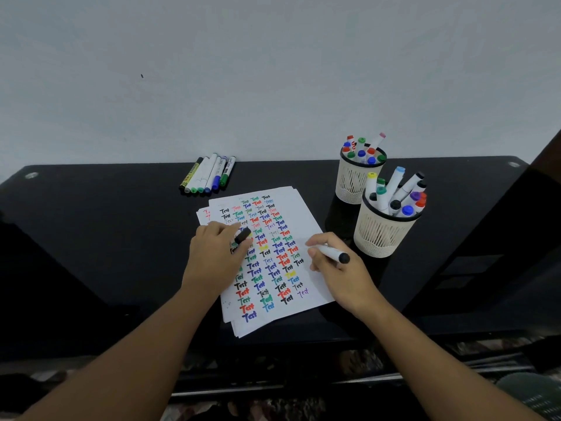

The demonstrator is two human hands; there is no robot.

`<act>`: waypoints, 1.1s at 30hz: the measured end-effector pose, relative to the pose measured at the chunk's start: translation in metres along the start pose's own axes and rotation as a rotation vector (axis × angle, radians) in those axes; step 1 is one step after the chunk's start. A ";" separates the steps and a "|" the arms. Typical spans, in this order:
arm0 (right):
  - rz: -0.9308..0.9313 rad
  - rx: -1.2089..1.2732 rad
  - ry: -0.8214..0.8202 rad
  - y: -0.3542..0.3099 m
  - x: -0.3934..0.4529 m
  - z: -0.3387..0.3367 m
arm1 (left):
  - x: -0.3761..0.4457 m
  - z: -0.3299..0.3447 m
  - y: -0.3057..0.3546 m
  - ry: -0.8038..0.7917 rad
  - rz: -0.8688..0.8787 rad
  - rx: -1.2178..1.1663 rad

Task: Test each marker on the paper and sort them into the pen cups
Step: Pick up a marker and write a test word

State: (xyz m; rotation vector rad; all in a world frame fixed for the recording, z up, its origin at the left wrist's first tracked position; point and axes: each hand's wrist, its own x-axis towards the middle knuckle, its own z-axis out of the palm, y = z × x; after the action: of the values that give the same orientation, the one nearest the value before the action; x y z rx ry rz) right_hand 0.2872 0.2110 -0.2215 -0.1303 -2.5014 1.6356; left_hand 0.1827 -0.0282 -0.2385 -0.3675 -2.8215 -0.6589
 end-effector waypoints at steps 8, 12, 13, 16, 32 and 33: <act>0.082 -0.091 -0.209 -0.006 0.014 -0.008 | -0.001 0.002 -0.002 0.063 0.071 -0.029; 0.072 0.059 -0.195 -0.019 0.019 -0.010 | -0.004 -0.002 0.001 0.056 0.086 -0.099; 0.049 0.068 -0.150 -0.022 0.022 -0.009 | -0.005 -0.003 0.002 0.054 0.073 -0.109; 0.003 0.018 -0.062 -0.031 0.033 -0.004 | -0.006 -0.004 0.003 0.049 0.059 -0.120; -0.187 -0.680 -0.202 -0.026 0.062 0.009 | -0.006 -0.001 0.000 0.035 0.172 -0.103; -0.194 -0.687 -0.205 -0.026 0.063 0.010 | -0.007 -0.002 0.000 0.035 0.180 -0.102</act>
State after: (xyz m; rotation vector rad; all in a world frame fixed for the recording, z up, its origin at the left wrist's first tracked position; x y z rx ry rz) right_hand 0.2237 0.2015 -0.1970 0.2115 -3.0078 0.6972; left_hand 0.1893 -0.0304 -0.2389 -0.6134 -2.6874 -0.7632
